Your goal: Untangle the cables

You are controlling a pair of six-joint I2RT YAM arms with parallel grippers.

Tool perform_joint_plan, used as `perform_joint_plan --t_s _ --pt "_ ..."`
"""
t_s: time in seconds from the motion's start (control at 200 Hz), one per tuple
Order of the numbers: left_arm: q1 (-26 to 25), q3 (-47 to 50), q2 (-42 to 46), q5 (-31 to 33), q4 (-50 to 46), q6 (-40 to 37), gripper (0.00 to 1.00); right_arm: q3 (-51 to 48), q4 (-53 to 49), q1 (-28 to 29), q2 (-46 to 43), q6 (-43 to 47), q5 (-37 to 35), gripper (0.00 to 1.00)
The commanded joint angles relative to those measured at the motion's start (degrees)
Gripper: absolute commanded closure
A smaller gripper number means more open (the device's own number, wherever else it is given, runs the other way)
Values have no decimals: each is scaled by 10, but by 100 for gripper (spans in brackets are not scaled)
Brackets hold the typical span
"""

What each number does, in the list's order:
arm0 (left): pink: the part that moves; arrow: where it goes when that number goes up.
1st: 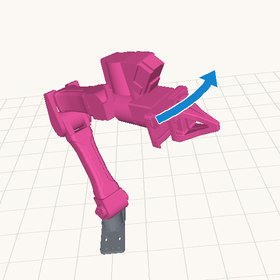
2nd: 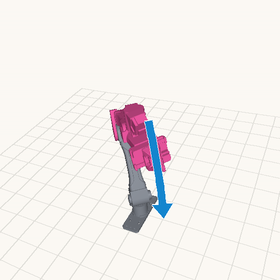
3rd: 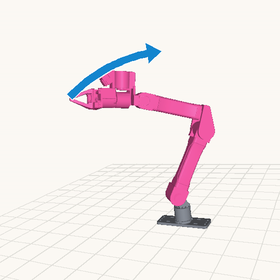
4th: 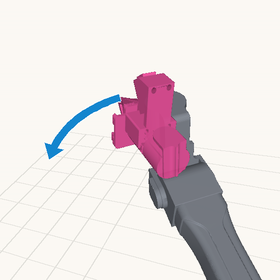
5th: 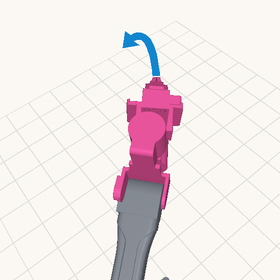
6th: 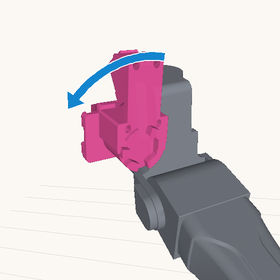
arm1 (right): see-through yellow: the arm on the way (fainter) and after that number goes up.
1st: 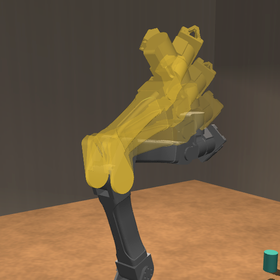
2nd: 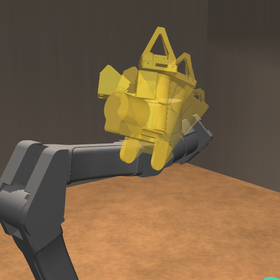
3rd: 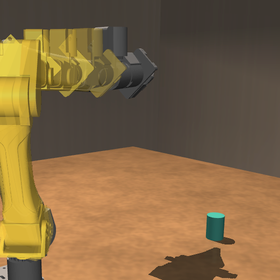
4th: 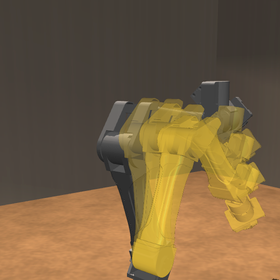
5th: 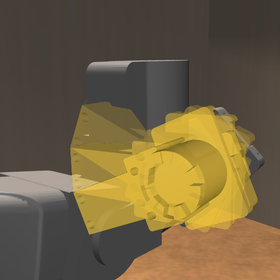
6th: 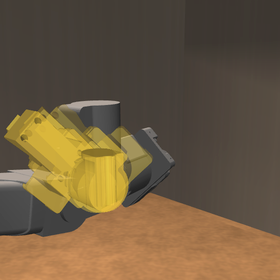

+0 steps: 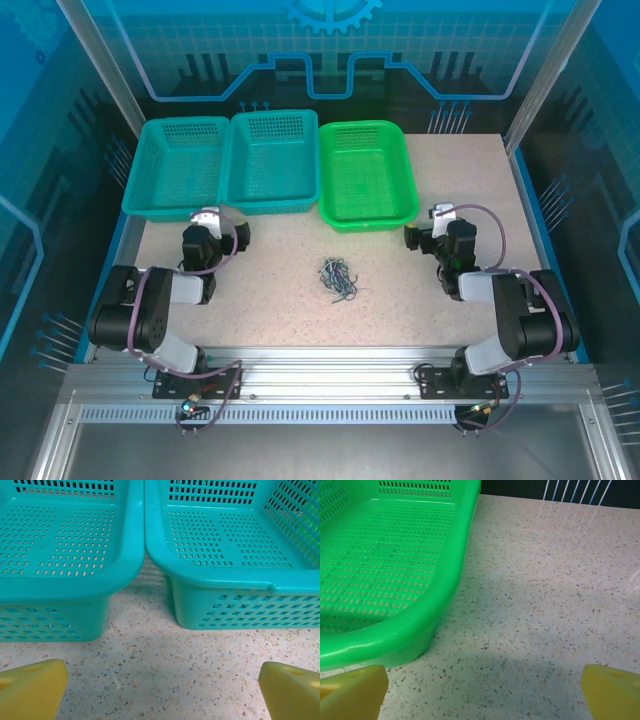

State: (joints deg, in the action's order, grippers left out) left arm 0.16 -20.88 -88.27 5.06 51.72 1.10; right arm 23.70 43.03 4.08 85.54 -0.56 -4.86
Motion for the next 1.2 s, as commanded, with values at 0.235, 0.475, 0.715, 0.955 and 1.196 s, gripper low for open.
perform_joint_plan --t_s 0.235,0.475,0.715,0.955,1.196 --pt "-2 -13 -4 -11 1 -9 1 11 0 -7 7 7 12 0" --pt "-2 -12 -3 -6 3 -9 1 10 1 -8 6 7 17 0" --pt "-20 58 77 61 67 -11 1 53 -183 -1 -141 -29 -54 0" --pt "-56 -76 349 80 -384 114 1 231 -628 2 -288 -169 56 5" --pt "-123 -254 297 -144 -650 330 13 370 -829 150 -194 -211 186 7"
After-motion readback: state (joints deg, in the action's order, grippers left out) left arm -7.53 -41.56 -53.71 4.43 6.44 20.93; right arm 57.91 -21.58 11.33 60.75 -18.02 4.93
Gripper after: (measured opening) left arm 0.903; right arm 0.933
